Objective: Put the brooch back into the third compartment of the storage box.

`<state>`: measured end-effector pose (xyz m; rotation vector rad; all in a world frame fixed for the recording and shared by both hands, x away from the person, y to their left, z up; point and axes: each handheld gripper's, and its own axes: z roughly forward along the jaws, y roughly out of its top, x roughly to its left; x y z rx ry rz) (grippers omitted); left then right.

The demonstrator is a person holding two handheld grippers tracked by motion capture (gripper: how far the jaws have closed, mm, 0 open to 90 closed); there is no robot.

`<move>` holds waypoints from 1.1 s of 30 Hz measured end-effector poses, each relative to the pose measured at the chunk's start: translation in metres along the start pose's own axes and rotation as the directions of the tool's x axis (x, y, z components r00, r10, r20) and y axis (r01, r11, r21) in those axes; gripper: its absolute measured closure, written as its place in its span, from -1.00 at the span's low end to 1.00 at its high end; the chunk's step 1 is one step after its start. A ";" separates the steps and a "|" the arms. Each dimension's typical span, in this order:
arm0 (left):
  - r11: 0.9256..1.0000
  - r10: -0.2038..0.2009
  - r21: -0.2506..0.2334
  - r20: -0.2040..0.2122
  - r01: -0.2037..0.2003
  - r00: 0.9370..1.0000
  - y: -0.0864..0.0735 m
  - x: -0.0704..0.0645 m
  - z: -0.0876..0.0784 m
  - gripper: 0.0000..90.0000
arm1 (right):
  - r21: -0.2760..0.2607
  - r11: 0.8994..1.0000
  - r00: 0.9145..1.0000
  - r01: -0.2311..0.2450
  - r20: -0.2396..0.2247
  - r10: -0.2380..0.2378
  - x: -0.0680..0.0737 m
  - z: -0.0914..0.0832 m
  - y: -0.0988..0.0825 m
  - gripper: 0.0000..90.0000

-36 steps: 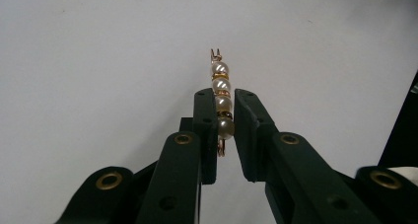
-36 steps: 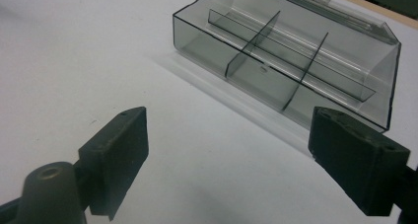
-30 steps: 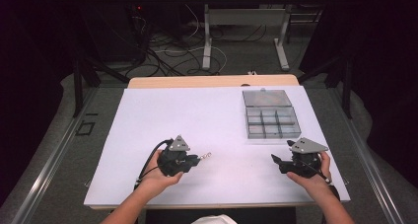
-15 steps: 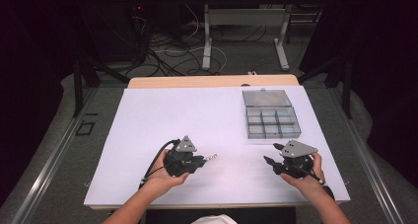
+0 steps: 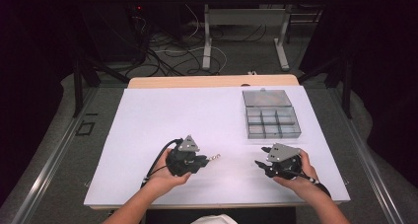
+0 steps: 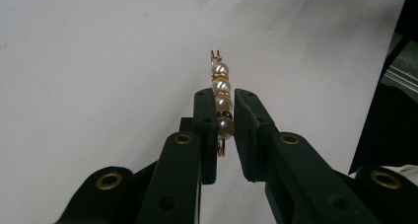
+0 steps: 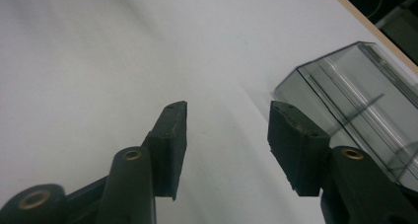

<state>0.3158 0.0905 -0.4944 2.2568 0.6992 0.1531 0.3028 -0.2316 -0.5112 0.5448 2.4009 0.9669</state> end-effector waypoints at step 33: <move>0.998 0.055 -0.002 0.066 -0.055 0.996 0.015 -0.014 0.013 0.79 | -0.106 0.978 0.967 0.178 -0.164 -0.193 0.024 0.034 0.043 0.28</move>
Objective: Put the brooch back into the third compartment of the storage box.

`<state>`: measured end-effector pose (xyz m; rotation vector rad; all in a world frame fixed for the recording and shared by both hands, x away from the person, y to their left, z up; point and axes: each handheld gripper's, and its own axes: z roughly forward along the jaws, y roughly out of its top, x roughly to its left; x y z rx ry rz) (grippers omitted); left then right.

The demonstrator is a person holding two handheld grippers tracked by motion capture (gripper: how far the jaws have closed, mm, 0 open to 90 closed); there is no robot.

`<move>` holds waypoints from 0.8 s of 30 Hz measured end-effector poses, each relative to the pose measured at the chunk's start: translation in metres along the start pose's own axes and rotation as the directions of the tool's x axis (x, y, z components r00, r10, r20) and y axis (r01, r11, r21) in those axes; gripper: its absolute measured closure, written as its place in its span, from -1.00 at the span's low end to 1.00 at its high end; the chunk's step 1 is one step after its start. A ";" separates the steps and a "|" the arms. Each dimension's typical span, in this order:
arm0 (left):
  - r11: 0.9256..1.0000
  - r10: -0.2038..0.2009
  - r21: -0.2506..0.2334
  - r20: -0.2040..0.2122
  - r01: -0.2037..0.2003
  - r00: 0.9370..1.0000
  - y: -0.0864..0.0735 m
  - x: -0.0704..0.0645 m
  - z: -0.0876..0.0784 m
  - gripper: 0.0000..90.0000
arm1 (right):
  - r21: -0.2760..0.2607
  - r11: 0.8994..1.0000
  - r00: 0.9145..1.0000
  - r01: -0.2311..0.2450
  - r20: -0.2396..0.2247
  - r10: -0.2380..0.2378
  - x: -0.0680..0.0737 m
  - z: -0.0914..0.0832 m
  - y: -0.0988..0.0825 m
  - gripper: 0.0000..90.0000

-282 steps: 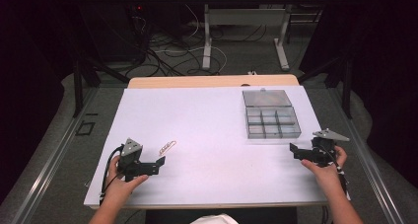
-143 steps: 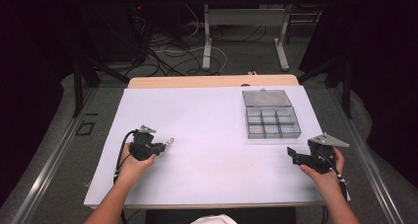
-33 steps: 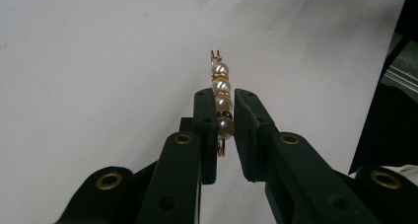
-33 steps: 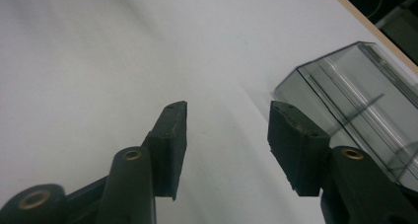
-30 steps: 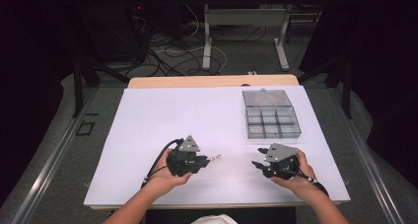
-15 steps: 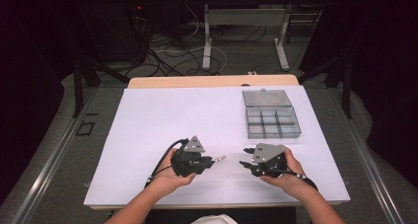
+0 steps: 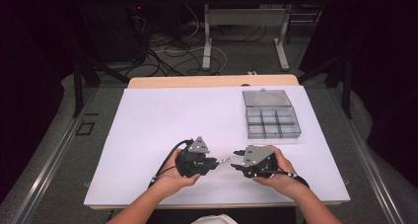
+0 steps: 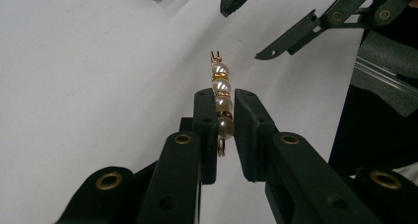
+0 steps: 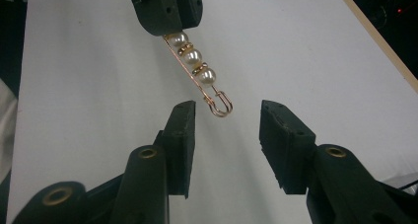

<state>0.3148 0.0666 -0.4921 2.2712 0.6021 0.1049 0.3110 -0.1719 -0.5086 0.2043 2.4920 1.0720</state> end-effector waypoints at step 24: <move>1.000 0.014 0.009 0.051 -0.014 0.999 0.007 -0.006 0.005 0.79 | 0.002 0.999 0.998 0.053 -0.039 -0.053 0.006 0.011 0.009 0.34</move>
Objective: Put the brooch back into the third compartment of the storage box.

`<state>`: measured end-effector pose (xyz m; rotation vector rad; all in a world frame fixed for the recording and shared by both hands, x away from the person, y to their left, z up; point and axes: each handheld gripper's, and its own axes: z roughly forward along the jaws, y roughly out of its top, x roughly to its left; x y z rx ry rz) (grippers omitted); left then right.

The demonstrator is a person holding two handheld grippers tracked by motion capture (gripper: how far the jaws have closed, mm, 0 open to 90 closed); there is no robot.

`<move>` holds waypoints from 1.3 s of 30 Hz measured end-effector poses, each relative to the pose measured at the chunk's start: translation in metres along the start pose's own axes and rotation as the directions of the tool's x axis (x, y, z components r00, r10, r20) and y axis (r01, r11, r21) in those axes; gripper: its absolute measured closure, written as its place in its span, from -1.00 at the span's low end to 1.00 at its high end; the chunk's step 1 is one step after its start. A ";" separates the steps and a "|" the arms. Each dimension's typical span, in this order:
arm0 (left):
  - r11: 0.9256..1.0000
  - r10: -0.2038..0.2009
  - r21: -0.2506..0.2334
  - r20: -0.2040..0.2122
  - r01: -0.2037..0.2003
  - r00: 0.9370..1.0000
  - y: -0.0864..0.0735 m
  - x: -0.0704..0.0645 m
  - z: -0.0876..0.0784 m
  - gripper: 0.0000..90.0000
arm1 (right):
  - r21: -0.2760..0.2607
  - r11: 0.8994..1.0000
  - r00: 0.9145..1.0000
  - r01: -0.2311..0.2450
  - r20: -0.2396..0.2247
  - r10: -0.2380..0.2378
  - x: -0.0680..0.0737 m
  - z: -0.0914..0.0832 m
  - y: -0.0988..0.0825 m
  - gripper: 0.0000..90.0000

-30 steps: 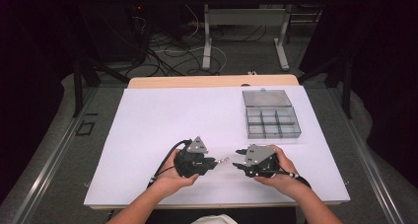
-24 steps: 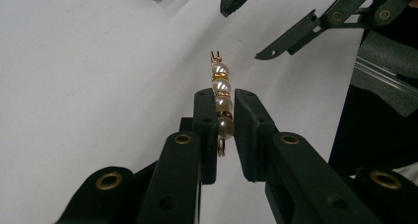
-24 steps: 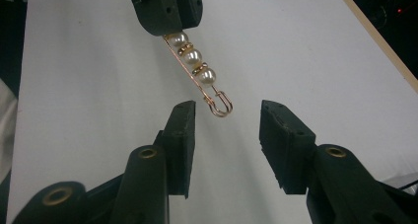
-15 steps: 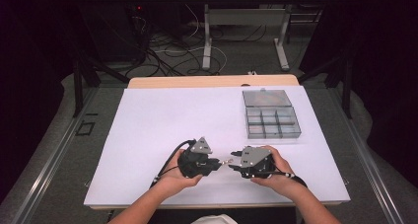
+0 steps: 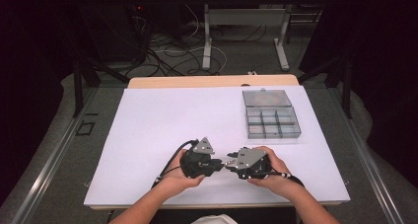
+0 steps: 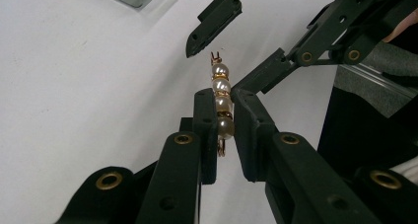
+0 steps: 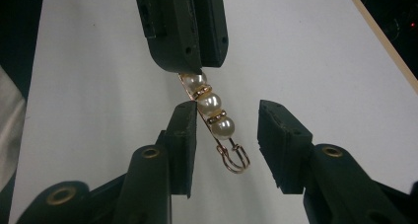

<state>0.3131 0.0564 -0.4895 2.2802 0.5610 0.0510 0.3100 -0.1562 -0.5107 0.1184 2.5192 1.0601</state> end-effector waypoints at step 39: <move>1.000 -0.002 0.000 0.034 0.002 0.999 0.000 -0.001 0.001 0.78 | 0.057 0.982 0.982 0.180 -0.064 -0.176 0.007 0.004 0.001 0.78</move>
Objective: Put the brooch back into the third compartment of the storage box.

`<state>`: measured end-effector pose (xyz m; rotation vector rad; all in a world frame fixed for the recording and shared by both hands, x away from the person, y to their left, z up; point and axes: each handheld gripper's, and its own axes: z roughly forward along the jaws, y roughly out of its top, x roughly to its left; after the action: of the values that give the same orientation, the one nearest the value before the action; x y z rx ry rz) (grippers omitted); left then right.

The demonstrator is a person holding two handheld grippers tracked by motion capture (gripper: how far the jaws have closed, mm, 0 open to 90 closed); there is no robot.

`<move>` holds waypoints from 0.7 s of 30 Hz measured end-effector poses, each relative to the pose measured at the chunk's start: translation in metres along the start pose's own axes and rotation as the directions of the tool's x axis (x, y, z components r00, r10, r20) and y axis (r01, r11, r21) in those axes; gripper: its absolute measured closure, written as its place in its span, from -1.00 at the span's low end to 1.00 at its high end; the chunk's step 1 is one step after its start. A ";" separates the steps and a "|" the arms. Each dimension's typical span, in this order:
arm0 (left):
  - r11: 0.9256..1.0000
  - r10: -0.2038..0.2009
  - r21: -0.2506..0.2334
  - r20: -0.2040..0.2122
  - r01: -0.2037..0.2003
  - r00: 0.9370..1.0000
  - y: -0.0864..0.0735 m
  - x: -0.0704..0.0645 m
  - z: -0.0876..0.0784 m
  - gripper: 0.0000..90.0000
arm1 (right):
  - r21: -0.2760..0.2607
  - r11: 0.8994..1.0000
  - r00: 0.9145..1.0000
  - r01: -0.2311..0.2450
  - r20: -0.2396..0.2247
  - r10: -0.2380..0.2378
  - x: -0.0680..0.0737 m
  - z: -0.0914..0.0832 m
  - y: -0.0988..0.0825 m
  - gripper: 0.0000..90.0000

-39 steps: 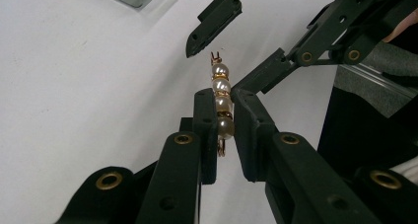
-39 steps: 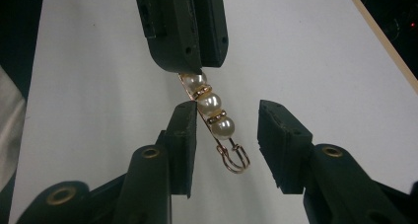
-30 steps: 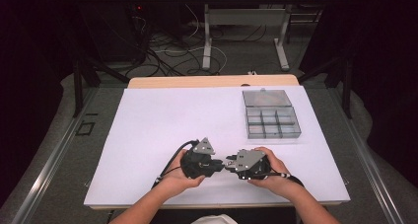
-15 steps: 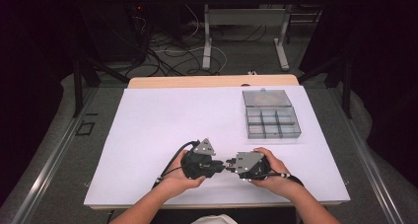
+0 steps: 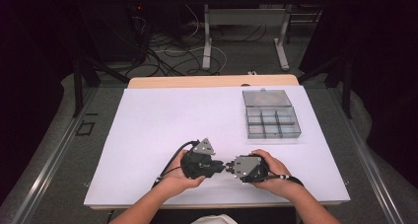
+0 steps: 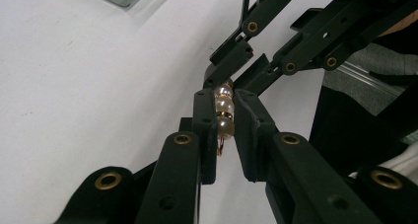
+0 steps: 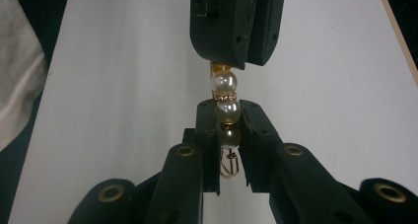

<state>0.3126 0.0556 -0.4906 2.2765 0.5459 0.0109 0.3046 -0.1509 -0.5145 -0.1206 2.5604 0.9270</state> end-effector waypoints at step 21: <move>0.996 -0.059 -0.064 -0.029 0.057 0.998 -0.003 0.004 -0.002 0.59 | 0.002 0.997 0.996 -0.083 -0.023 0.083 0.002 0.006 -0.005 0.78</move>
<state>0.3146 0.0605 -0.4918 2.2014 0.6198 0.0344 0.3066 -0.1510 -0.5228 -0.0245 2.6051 0.9601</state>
